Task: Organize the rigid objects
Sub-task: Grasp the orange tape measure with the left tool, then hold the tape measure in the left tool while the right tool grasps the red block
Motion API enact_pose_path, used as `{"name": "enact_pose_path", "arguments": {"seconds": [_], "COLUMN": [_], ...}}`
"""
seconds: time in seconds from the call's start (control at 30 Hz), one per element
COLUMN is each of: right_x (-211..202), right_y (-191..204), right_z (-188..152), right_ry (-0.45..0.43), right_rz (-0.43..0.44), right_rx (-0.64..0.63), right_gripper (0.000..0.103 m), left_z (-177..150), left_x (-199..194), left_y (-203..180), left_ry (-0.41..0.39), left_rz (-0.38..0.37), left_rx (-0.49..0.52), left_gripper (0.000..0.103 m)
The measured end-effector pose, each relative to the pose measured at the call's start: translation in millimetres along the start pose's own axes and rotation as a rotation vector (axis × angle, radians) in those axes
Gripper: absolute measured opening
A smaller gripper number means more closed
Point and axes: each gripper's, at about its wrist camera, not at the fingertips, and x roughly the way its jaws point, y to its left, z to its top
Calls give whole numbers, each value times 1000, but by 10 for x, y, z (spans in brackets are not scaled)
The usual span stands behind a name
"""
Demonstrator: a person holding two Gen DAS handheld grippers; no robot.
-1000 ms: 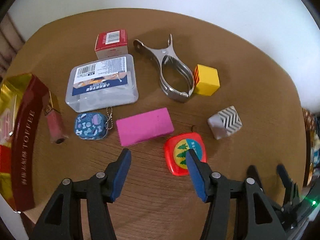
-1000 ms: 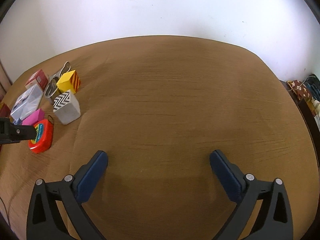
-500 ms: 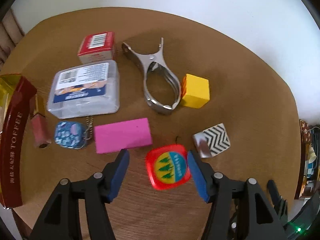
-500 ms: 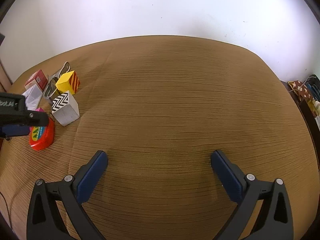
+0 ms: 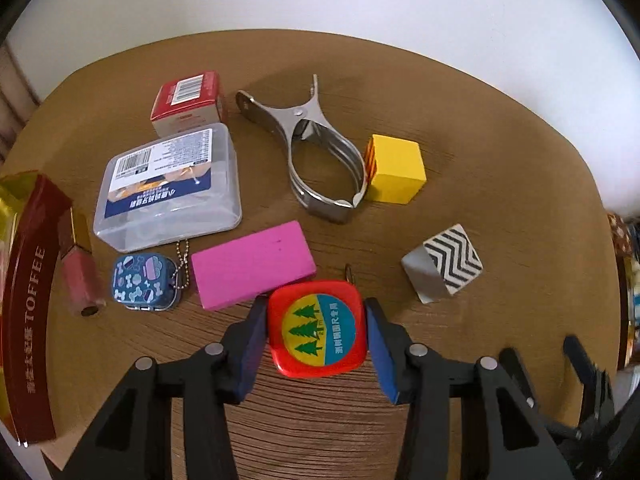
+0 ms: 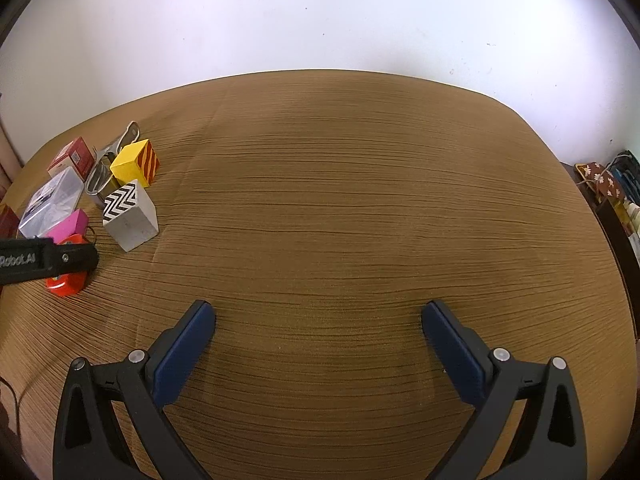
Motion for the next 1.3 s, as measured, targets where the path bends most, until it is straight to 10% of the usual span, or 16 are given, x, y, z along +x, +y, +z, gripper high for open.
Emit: {"name": "enact_pose_path", "arguments": {"seconds": [1.3], "right_x": [5], "right_y": [19], "right_z": [-6], "right_ry": [-1], "right_rz": [-2], "right_rx": [3], "right_gripper": [103], "left_z": [-55], "left_x": [50], "left_y": [400], "left_ry": [-71], "left_rz": [-186], "left_rx": [23], "left_gripper": [48]}}
